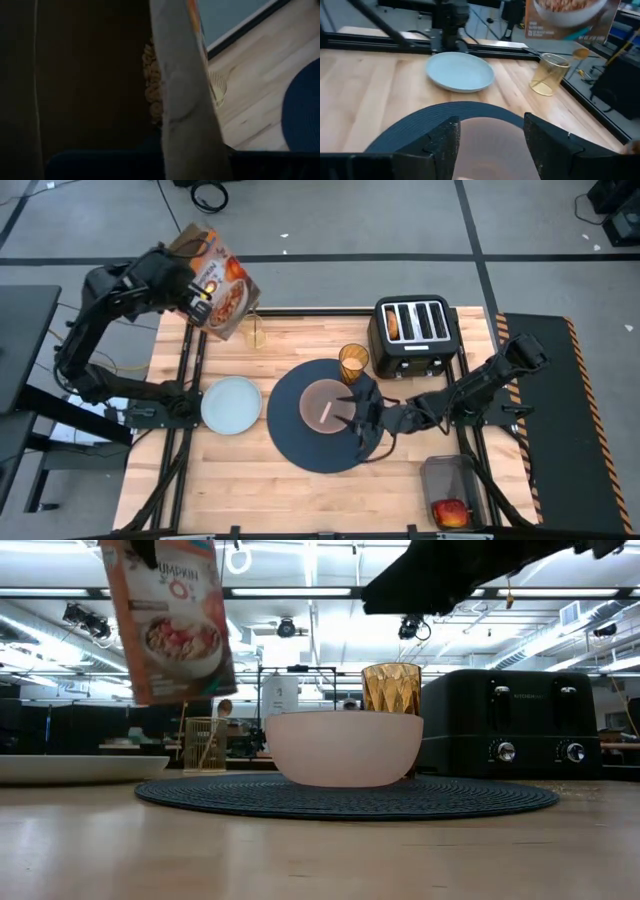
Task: Arrange a breakfast setting
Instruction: Pour the cereal from the orange cereal box into the light orange bowl
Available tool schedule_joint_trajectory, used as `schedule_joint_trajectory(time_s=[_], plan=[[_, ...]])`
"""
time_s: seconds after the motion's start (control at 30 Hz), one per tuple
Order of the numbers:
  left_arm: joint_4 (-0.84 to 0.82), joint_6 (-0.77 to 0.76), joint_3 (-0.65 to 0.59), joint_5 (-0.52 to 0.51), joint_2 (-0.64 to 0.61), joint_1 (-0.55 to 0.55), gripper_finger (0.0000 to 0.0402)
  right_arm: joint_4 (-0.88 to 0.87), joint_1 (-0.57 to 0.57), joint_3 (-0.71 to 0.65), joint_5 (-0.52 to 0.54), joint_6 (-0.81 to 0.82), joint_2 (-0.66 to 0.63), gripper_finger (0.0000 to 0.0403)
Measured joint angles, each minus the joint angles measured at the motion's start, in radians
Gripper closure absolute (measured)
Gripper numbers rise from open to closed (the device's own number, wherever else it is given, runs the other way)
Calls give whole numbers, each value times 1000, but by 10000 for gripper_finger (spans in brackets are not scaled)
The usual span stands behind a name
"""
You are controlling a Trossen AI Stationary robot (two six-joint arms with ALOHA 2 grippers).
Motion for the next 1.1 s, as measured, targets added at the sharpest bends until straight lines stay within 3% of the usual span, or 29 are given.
schedule_joint_trajectory(time_s=[0.23, 0.5, 0.8, 1.1], plan=[[0, 63, 118, 14, 1, 0, 400, 63, -92, 0, -1, -54, 0, 129], [-1, 143, 192, 141, -5, -17, 400, 118, -196, 22, -51, -116, 0, 73], [-1, 187, 211, 253, -9, -165, 400, -114, -269, 211, -199, -119, 0, 42], [2, 172, 211, 347, -9, -422, 400, -407, -277, 412, -244, -97, 0, 21]])
